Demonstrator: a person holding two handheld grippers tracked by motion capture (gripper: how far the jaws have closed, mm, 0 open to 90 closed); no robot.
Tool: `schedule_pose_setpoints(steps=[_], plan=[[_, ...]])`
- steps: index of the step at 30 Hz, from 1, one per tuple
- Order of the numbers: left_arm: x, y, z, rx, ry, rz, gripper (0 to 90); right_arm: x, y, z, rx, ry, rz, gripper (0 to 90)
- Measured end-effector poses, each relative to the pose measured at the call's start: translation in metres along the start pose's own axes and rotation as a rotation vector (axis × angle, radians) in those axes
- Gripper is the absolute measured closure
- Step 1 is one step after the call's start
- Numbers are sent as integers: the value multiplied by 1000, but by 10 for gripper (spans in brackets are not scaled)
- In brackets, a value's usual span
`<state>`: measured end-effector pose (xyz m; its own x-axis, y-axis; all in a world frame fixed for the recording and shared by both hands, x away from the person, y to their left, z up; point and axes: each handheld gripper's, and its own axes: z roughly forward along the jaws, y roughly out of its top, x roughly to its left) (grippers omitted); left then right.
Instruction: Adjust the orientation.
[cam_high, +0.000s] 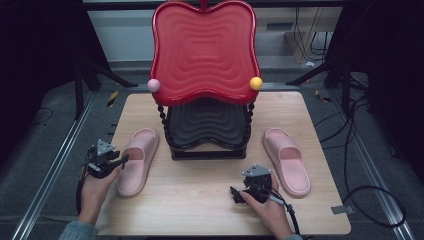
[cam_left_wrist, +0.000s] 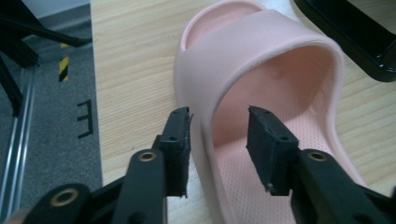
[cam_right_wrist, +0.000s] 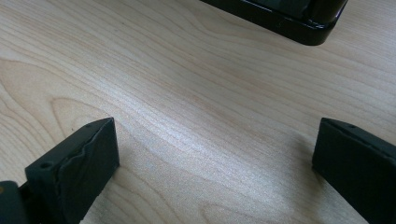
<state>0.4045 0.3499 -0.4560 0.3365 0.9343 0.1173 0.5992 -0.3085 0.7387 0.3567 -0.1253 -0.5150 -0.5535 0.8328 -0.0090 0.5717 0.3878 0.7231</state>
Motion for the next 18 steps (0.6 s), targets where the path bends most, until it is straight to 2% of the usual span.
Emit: schedule_pose_setpoints(steps=[2,3,6,10,12,15,17,18], plan=[[0,6,4,40,6,-15,620,0,0,0,0,0,-1,8],[0,6,4,40,6,-15,620,0,0,0,0,0,-1,8],[2,12,11,89,6,-20,632,0,0,0,-1,0,-2,8],[1,16,13,98,4,-33,654,0,0,0,0,0,-2,8],[1,22,13,122,11,-19,696,0,0,0,0,0,-2,8],[4,26,17,159,14,-21,724,0,0,0,0,0,-2,8],[5,28,17,162,5,-29,747,0,0,0,0,0,-2,8],[5,28,17,164,9,-20,756,0,0,0,0,1,-3,8]])
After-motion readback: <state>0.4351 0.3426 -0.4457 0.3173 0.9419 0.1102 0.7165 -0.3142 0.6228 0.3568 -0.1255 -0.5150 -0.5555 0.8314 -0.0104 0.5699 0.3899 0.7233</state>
